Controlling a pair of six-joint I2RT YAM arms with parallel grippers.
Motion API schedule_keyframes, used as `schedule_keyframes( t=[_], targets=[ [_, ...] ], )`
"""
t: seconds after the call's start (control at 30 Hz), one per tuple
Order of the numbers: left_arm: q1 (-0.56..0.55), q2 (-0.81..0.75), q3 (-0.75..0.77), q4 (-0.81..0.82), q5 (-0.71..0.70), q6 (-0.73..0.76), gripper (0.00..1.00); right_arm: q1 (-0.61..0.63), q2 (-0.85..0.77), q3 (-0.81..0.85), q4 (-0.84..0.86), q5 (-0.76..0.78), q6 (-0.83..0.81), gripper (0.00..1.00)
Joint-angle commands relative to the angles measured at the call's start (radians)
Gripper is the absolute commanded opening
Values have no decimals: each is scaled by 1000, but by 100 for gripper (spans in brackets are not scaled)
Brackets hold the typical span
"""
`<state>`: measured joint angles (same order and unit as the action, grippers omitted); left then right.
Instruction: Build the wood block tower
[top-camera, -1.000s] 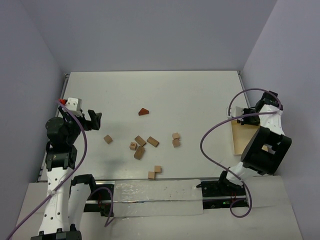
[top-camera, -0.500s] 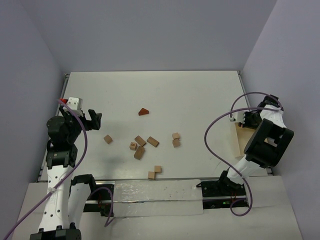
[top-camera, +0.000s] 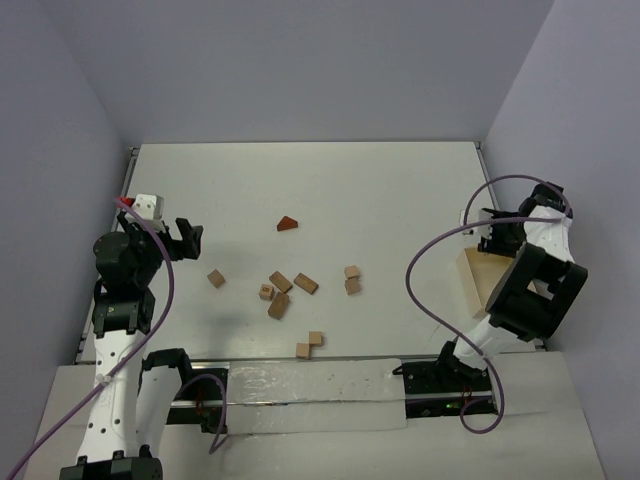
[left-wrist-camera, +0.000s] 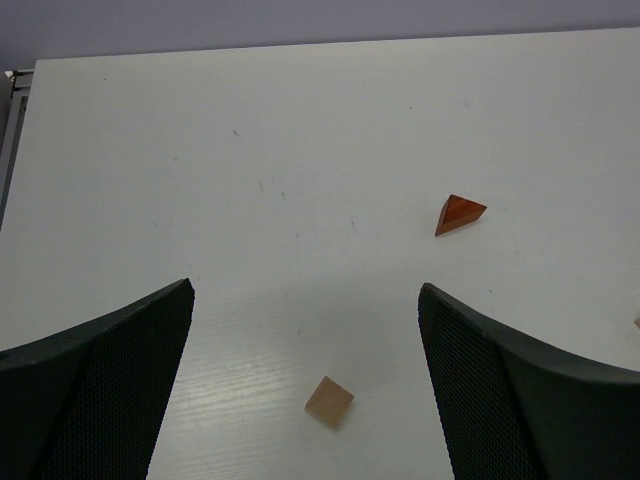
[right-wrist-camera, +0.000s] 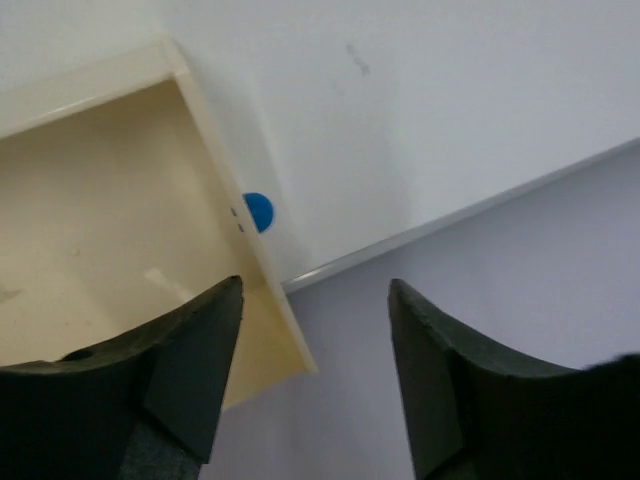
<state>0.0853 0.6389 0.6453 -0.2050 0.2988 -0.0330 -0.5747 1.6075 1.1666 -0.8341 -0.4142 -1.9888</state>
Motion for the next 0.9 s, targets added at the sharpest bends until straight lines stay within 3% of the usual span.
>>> schedule_keyframes(
  t=[0.0, 0.07, 0.17, 0.27, 0.43, 0.6, 0.73, 0.87],
  targets=[
    [7, -1, 36, 18, 19, -7, 99, 38, -178, 155, -169, -164, -320, 71],
    [8, 1, 46, -4, 39, 10, 99, 58, -251, 202, -234, -239, -288, 77],
    [7, 19, 80, -46, 85, 74, 99, 98, -337, 221, -243, -314, -208, 100],
    [7, 60, 116, -104, 160, 140, 99, 184, -415, 215, -156, -355, 46, 100],
    [7, 133, 189, -284, 388, 392, 99, 461, -534, 149, 90, -309, 696, 100],
    [5, 211, 216, -384, 441, 561, 98, 657, -540, 85, 167, -276, 1118, 100],
    [4, 288, 234, -442, 489, 642, 98, 739, -490, 9, 90, -358, 1177, 100],
    [-2, 329, 232, -430, 510, 648, 98, 842, -421, -92, 60, -326, 1165, 100]
  ],
)
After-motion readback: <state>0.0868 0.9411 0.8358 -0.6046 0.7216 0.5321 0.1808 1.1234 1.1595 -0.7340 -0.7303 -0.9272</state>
